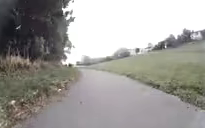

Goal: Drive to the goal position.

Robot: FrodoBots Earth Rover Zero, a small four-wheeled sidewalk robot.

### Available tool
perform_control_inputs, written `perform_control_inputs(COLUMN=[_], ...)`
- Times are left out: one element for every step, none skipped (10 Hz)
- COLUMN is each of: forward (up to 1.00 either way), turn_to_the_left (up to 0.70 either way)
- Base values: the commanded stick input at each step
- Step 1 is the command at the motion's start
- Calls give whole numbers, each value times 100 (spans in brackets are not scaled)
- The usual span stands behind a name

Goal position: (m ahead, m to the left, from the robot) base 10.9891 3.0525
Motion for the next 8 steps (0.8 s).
perform_control_inputs(forward=[100,100,100,100,100,100,100,100], turn_to_the_left=[0,0,0,0,0,0,0,0])
